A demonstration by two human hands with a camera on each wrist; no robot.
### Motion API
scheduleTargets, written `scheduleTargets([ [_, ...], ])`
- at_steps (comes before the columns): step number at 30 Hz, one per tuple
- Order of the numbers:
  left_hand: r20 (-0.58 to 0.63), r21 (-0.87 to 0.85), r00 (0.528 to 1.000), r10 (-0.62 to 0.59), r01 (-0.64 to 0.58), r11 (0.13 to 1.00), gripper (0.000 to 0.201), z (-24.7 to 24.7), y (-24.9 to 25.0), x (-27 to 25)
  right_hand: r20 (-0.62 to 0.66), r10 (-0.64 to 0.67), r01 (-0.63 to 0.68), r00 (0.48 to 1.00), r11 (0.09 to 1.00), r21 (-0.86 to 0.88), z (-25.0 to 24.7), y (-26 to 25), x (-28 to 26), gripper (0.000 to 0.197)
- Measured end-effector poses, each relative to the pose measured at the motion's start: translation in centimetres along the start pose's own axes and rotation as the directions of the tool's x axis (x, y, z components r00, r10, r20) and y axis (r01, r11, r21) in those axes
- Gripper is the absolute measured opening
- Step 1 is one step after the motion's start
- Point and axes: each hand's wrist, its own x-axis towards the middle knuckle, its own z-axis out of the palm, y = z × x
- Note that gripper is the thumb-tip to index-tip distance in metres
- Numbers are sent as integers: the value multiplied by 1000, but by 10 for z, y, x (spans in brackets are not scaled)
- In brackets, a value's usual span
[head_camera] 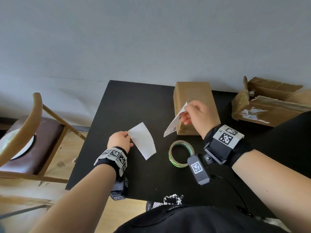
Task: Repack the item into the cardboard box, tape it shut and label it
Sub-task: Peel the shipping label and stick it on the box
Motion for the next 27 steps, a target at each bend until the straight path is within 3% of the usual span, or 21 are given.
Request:
scheduleTargets([
  [2,17,16,1000,22,-23,1000,46,-5,0,-1,1,0,0,1000,1000,-3,6,-1,-1,16],
  [5,65,217,996,56,-69,974,66,-10,1,-5,1,-9,9,1000,1000,-2,13,-5,-5,16],
  [8,16,340,980,198,-191,921,62,-15,12,-20,9,-43,43,999,999,-9,17,-9,-9,18],
  [10,-9,280,922,388,-370,886,48,-15,30,-34,10,-56,56,998,998,-5,20,-11,-11,20],
  [13,22,153,770,638,-633,759,39,-10,63,-59,-17,-62,62,998,998,1,24,-13,-11,20],
  [15,15,213,696,718,-704,678,31,-5,79,-68,-32,-60,60,998,998,14,24,-15,-11,20],
  [17,-13,233,670,742,-720,654,20,-2,92,-69,-40,-69,70,997,997,26,21,-17,-12,20],
  [21,-65,151,679,731,-717,680,17,5,112,-68,-49,-122,122,991,992,-1,4,-18,-10,19],
  [25,-100,-198,773,627,-633,749,10,11,138,-58,-201,-120,63,972,961,-268,-27,-6,5,37],
  [27,-70,-323,817,572,-562,762,7,16,151,-52,-170,-72,16,983,951,-310,-41,2,14,39],
])
